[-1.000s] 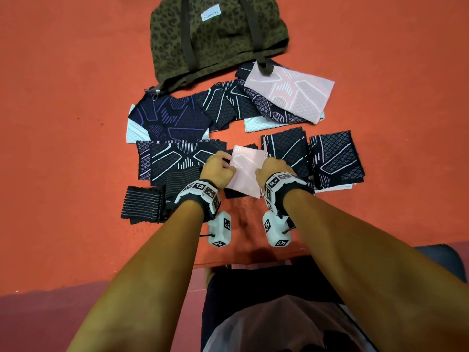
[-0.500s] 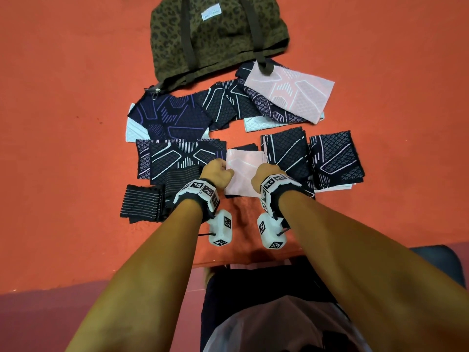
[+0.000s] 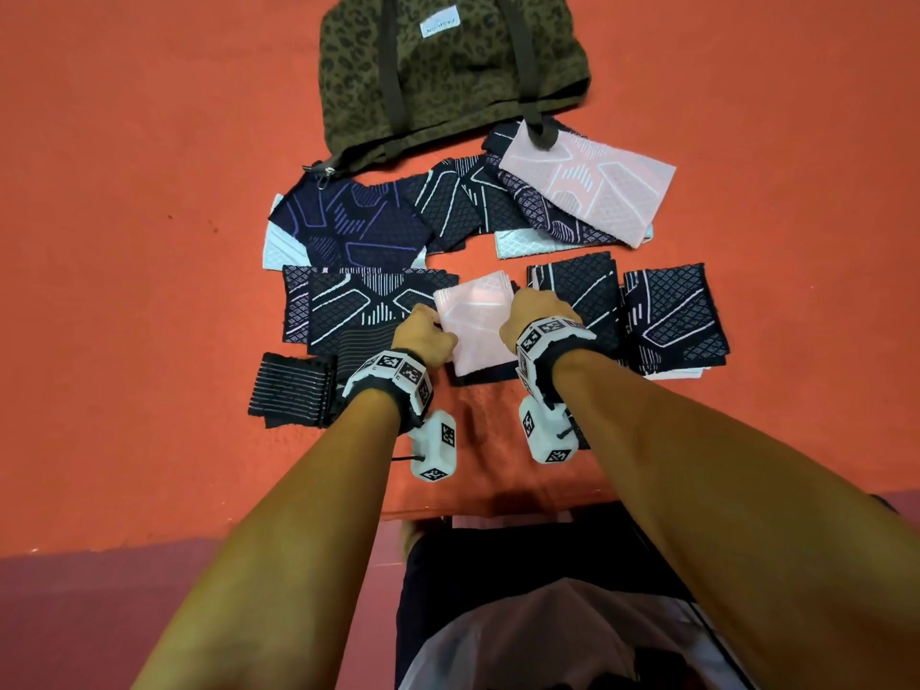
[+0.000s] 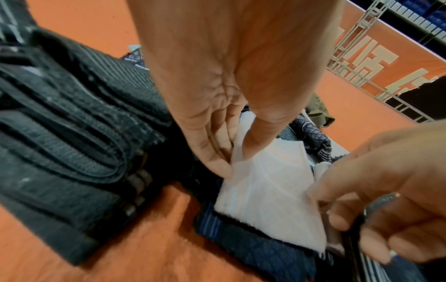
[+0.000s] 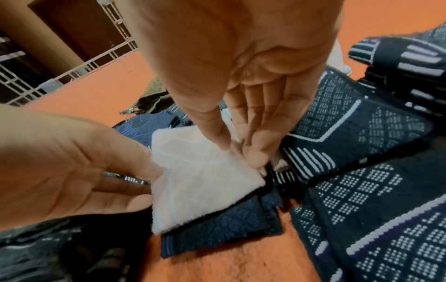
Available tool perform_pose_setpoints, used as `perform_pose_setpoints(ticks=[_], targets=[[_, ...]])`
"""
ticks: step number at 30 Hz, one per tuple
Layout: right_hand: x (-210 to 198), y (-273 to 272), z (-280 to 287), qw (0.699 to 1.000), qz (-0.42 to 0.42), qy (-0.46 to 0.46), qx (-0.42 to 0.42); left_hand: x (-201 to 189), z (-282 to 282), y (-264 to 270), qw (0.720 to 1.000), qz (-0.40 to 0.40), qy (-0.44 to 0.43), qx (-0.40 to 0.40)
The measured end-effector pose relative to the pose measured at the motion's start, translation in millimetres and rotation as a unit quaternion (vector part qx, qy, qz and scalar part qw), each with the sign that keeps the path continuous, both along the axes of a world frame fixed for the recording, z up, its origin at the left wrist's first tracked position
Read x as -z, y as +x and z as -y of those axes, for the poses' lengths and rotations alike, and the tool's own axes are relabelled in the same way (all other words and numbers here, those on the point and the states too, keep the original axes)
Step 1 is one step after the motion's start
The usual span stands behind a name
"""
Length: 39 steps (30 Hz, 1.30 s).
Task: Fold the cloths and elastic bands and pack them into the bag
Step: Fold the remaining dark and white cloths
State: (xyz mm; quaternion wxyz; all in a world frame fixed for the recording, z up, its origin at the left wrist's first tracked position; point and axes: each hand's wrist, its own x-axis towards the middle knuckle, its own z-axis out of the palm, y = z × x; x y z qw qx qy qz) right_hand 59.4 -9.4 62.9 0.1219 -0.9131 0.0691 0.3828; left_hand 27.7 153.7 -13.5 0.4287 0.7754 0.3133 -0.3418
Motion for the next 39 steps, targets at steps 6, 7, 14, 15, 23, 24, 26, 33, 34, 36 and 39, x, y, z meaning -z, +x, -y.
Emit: perform_pose_setpoints(ticks=[6, 7, 14, 15, 23, 24, 26, 33, 34, 36, 39], targets=[[-7, 13, -25, 0.997, 0.006, 0.064, -0.049, -37, 0, 6, 0.999, 0.031, 0.017, 0.011], [-9, 15, -31, 0.995, 0.004, 0.077, -0.067, -41, -3, 7, 0.999, 0.031, 0.015, 0.013], [-15, 31, -85, 0.985, 0.022, 0.110, -0.134, -66, -49, 13, 0.997, 0.053, 0.056, 0.010], [-14, 34, -93, 0.983, 0.026, 0.109, -0.143, -65, -59, 14, 0.996, 0.059, 0.065, 0.007], [1, 52, -136, 0.977, 0.004, 0.104, -0.186, -53, -114, 20, 0.992, 0.073, 0.105, -0.013], [3, 53, -138, 0.976, -0.001, 0.105, -0.190, -52, -117, 20, 0.992, 0.072, 0.101, -0.014], [9, 58, -148, 0.975, -0.010, 0.102, -0.195, -45, -127, 23, 0.994, 0.061, 0.092, -0.020], [24, 67, -176, 0.974, -0.028, 0.097, -0.204, -25, -152, 33, 0.991, 0.044, 0.117, -0.045], [27, 68, -177, 0.974, -0.032, 0.095, -0.204, -22, -154, 33, 0.991, 0.037, 0.120, -0.050], [31, 70, -179, 0.974, -0.036, 0.084, -0.206, -17, -156, 32, 0.990, 0.030, 0.125, -0.053], [36, 73, -180, 0.977, -0.041, 0.066, -0.200, -11, -156, 34, 0.989, 0.021, 0.137, -0.049]])
